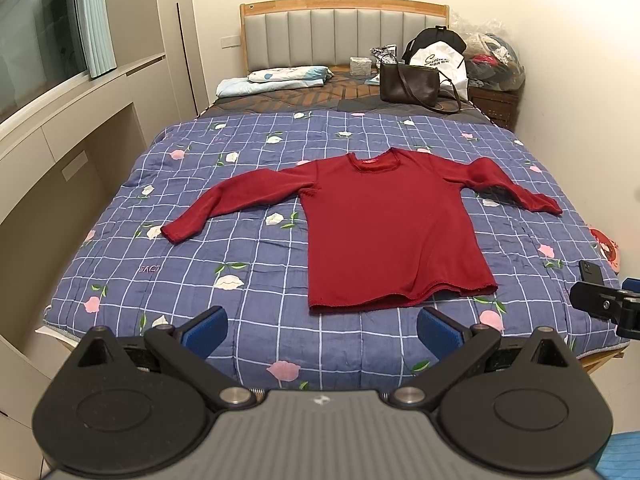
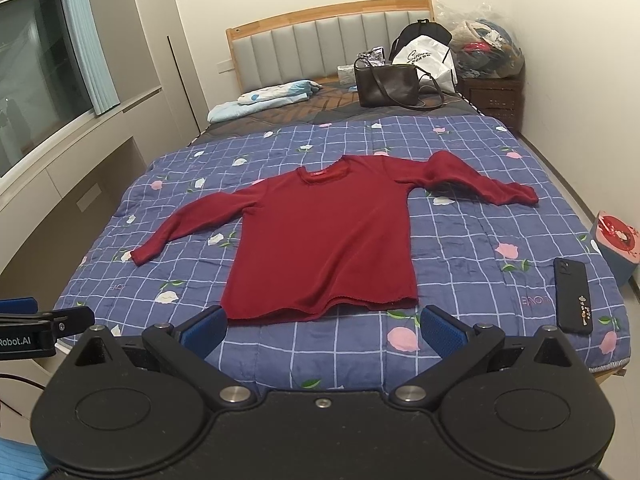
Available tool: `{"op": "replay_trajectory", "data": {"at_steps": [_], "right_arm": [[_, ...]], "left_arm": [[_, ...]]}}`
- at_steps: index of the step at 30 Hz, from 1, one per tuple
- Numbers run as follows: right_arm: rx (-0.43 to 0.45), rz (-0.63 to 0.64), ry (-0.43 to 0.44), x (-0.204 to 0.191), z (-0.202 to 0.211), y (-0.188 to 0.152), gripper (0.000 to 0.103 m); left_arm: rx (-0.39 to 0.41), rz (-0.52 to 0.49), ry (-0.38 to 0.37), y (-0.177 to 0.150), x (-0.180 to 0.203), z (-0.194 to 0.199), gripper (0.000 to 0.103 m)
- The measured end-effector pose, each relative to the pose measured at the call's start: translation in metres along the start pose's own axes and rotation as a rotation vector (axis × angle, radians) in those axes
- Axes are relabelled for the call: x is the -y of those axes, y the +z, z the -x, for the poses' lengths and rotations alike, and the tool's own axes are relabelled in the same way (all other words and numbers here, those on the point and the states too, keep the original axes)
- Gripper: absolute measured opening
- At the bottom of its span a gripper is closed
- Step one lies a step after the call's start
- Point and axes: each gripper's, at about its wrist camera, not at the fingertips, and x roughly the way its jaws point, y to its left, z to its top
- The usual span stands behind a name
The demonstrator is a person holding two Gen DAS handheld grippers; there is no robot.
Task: Fold small clothes
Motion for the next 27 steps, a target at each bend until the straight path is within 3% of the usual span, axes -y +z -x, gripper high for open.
{"op": "replay_trajectory", "data": {"at_steps": [27], "right_arm": [[-0.001, 0.002, 0.000, -0.0014, 0.0001, 0.0004, 0.103]], "left_arm": [[-0.006, -0.001, 0.000, -0.0036, 0.0035, 0.0027, 0.103]]}}
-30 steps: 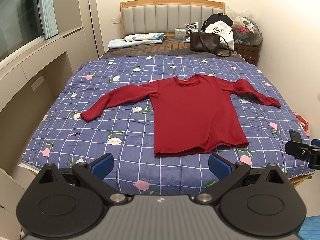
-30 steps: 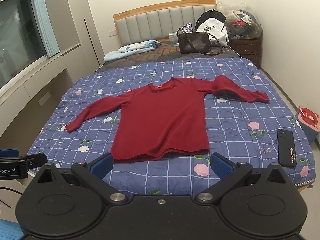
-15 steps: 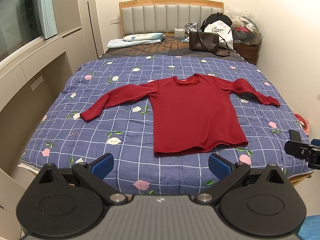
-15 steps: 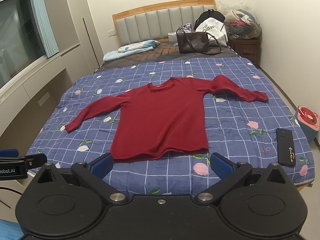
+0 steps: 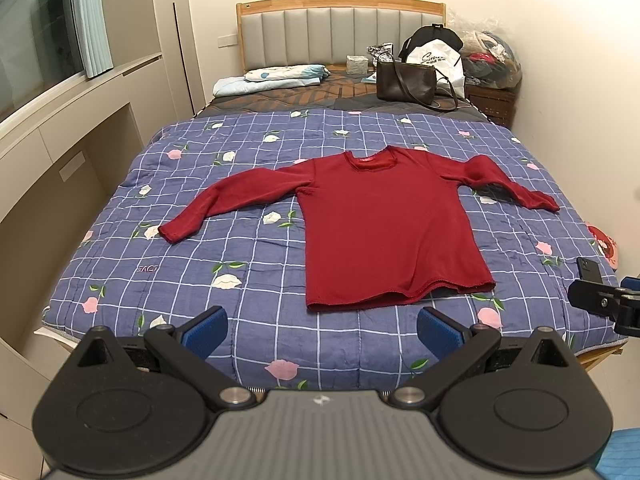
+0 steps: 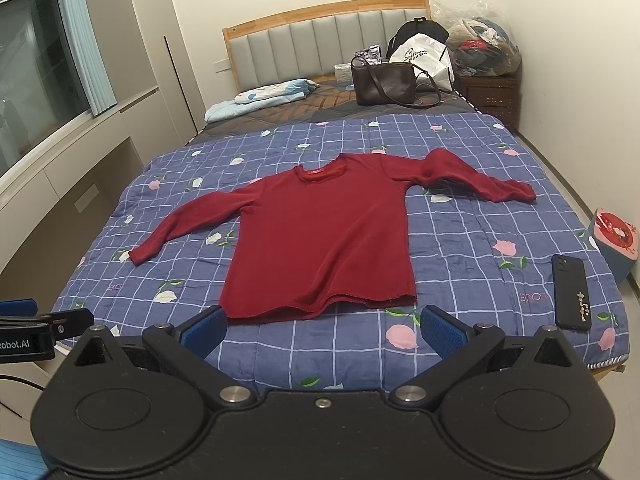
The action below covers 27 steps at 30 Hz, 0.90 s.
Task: Fold small clothes
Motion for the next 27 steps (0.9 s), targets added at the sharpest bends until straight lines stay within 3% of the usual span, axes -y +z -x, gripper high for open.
{"op": "replay_trajectory", "data": {"at_steps": [17, 27], "right_arm": [[-0.016, -0.002, -0.011, 0.000, -0.007, -0.003, 0.103], [-0.043, 0.006, -0.030, -0.007, -0.012, 0.002, 0.103]], "left_arm": [[-0.025, 0.007, -0.010, 0.002, 0.002, -0.007, 0.103], [-0.083, 0.003, -0.017, 0.004, -0.003, -0.016, 0.103]]}}
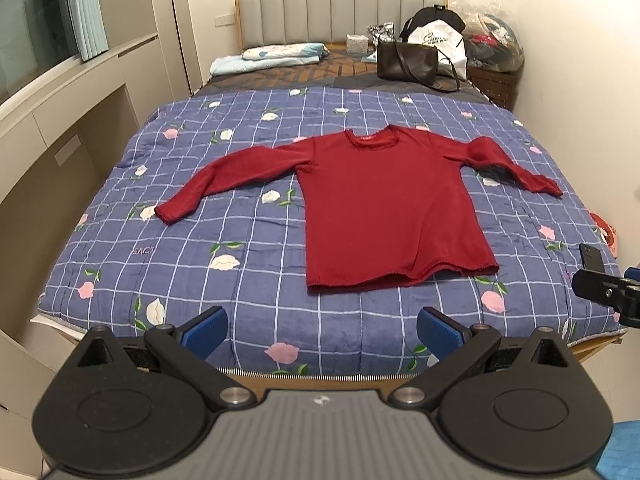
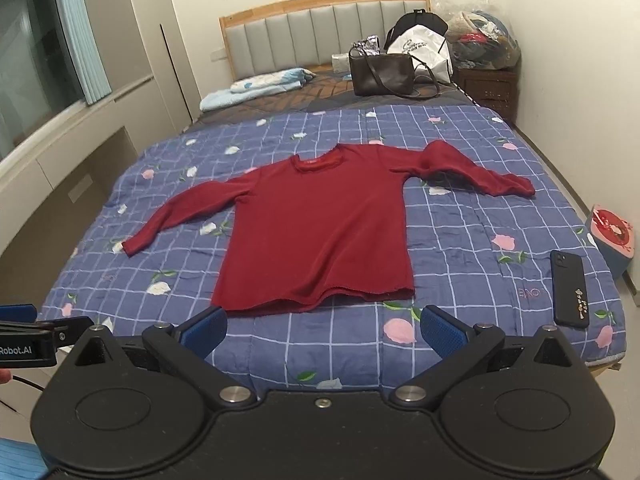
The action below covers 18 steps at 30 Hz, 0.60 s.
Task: Fold small clothes
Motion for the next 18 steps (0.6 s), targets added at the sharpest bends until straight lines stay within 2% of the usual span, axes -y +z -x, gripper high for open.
{"op": "replay_trajectory", "data": {"at_steps": [7, 12, 18], "right_arm": [[-0.065, 0.009, -0.050, -0.008, -0.012, 0.003, 0.103], [-0.126, -0.015, -0.122, -0.009, -0.021, 0.008, 0.103], [-0.140, -0.046, -0.131, -0.014, -0.023, 0.020, 0.103]], "left_arm": [[-0.057, 0.010, -0.006, 0.002, -0.008, -0.012, 0.103], [-0.097, -0.003, 0.013, 0.006, -0.012, -0.022, 0.103], [-0.098, -0.025, 0.053, 0.013, -0.014, -0.027, 0.103]]}}
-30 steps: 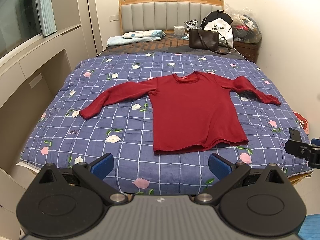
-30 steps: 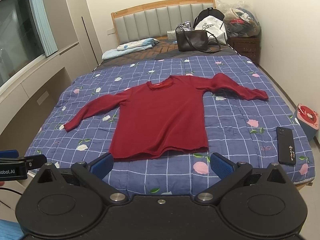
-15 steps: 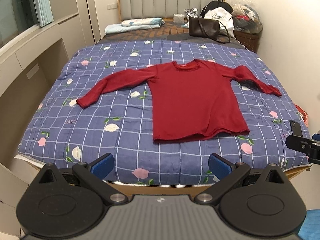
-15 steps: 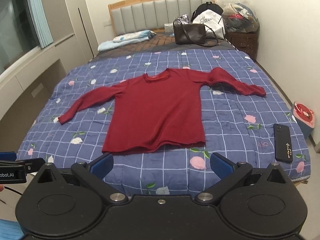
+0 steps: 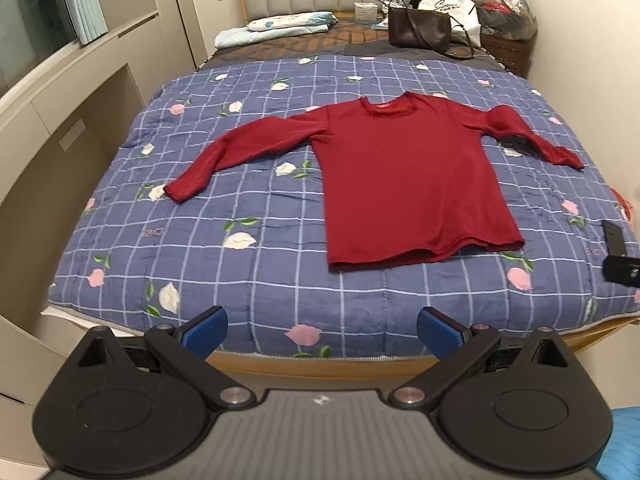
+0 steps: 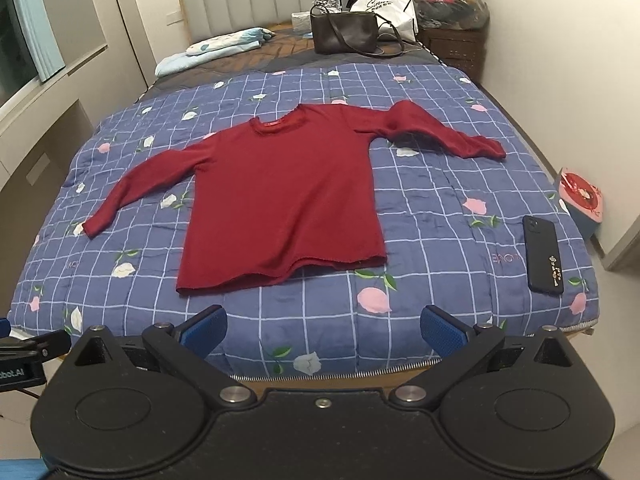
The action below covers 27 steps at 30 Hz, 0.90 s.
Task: Fold small clothes
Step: 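Move the right tool toward the cuff of the nearest red sleeve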
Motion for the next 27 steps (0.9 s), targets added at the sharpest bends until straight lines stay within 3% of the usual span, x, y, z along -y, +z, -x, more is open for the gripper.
{"op": "replay_trajectory", "data": {"at_steps": [16, 27], "right_arm": [[0.009, -0.034, -0.037, 0.005, -0.004, 0.020, 0.103], [-0.049, -0.095, -0.046, 0.043, -0.051, 0.048, 0.103]], "left_arm": [[-0.007, -0.033, 0.003, 0.027, 0.005, -0.017, 0.103], [-0.059, -0.063, 0.020, 0.065, 0.039, -0.053, 0.103]]}}
